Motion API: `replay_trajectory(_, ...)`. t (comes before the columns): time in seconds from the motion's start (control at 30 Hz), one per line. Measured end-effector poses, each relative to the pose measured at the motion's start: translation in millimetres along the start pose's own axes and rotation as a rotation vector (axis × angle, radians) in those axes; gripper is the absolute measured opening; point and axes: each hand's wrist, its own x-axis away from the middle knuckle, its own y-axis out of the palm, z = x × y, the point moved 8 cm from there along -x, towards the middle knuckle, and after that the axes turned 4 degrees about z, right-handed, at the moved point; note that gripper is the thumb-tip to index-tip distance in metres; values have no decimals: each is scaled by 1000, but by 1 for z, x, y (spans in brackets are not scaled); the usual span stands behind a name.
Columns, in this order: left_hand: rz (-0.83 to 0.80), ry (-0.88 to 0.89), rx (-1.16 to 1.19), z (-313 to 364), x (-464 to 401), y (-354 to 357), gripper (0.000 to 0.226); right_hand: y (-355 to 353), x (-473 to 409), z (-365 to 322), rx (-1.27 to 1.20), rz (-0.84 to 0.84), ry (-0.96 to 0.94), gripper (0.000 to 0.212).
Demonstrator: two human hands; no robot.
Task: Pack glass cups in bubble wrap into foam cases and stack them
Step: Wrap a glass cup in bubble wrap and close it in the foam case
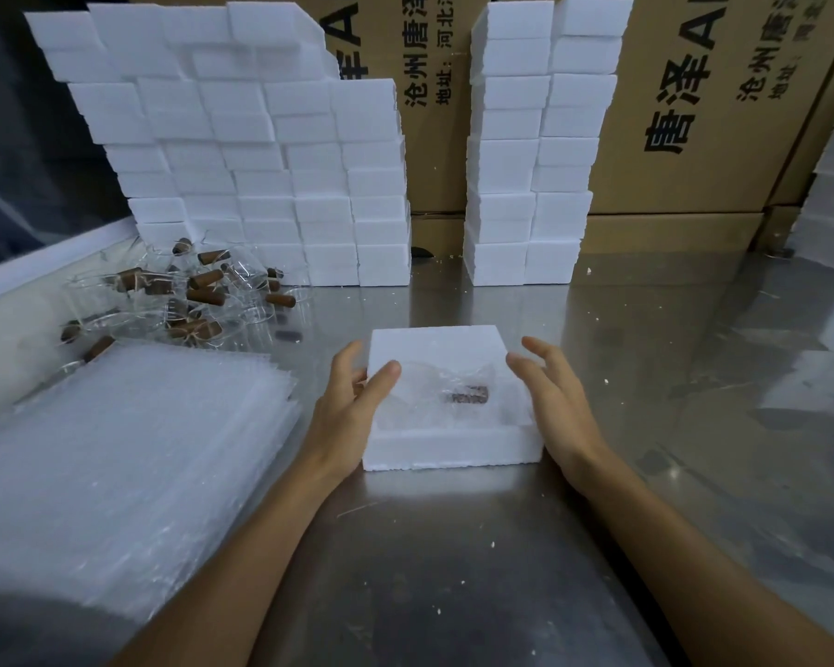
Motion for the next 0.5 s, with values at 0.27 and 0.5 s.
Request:
replay_trajectory(0.27, 108, 224, 273, 48, 7, -14, 43, -16, 9, -45, -270, 157, -233, 39)
replay_trajectory(0.5, 245, 297, 282, 61, 16, -23, 35, -23, 7, -47, -339, 234, -265, 22)
